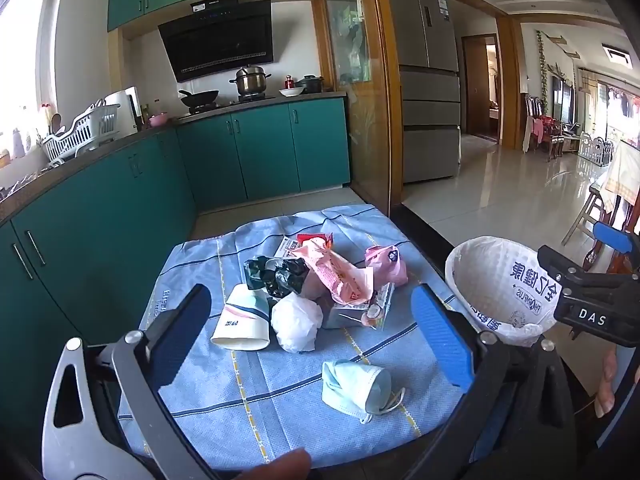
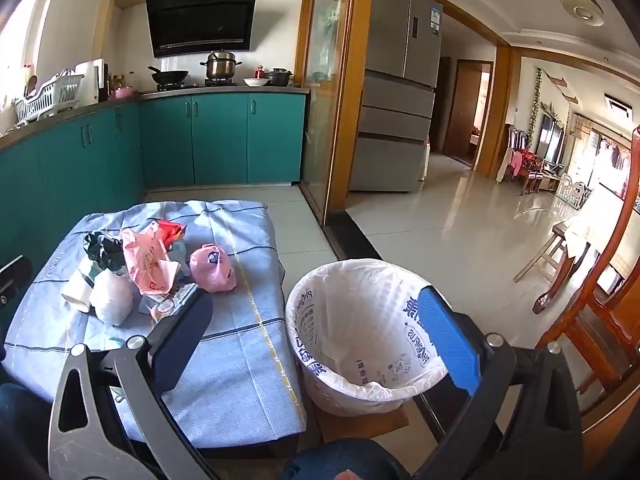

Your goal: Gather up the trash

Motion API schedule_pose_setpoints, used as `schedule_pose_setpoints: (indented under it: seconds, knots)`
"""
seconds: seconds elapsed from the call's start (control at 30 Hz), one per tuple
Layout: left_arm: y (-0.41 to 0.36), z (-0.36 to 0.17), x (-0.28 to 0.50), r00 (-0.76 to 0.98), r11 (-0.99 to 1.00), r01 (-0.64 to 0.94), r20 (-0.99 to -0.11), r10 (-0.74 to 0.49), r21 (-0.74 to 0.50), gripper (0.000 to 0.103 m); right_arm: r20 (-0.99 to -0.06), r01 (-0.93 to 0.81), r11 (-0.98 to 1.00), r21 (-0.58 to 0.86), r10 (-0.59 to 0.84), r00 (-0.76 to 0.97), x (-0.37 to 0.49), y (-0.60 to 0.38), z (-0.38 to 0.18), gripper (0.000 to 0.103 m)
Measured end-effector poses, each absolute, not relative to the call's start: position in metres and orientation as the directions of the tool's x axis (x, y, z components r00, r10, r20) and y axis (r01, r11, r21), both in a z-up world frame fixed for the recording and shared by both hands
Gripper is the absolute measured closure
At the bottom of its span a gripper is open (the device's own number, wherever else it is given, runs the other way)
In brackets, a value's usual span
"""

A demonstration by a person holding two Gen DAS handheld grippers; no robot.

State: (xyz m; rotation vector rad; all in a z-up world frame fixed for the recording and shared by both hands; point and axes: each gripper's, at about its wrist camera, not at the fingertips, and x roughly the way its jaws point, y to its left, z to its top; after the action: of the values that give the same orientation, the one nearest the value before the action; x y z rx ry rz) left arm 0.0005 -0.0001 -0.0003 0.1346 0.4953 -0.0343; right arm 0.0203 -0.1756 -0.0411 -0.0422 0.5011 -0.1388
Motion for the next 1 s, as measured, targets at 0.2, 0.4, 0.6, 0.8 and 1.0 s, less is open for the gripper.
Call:
schedule_pose_setpoints:
  seconds: [0.2,0.4,0.6,0.8,1.0]
  knots:
    - [0.0002,-0.0006,0.0012,0.877,0.991,0.07,-0.48,-0.005,0.117,0.003,-0.481,0.131,0.988,-0.087,-0.157,0.863,0.0181,-0.1745,-0.0379,0.003]
    - [-0.0006,0.0006,-0.0041,0.878,0.991,0.071,-0.479,-0.006,0.117,0.003,-0.482,0.13,0.988,-0.085,-0.155,0.862,0.0189,-0.1749,-0.0387,0.003]
    - [-0.0017,0.0035,-0.0051,0.876,0.99,0.074,-0.482,-0.007,0.119,0.003,-0.472,0.134,0.986,-0.101,-0.166,0.866,0.0146,-0.1735,-0.0356,0.003]
    - [-0.0036,-0.0013,-0.0048,0.877,0.99,0.073,-0.48,-0.008,0.118,0.003,-0.469,0.132,0.986,-0.101,-0.164,0.868,0.0124,-0.1734,-0.0335,0.003]
    - [-0.0035,-0.0006,-0.0054,0.877,0.99,0.076,-0.481,-0.01,0.117,0.003,-0.467,0.133,0.986,-0.1,-0.164,0.869,0.0113,-0.1729,-0.033,0.003]
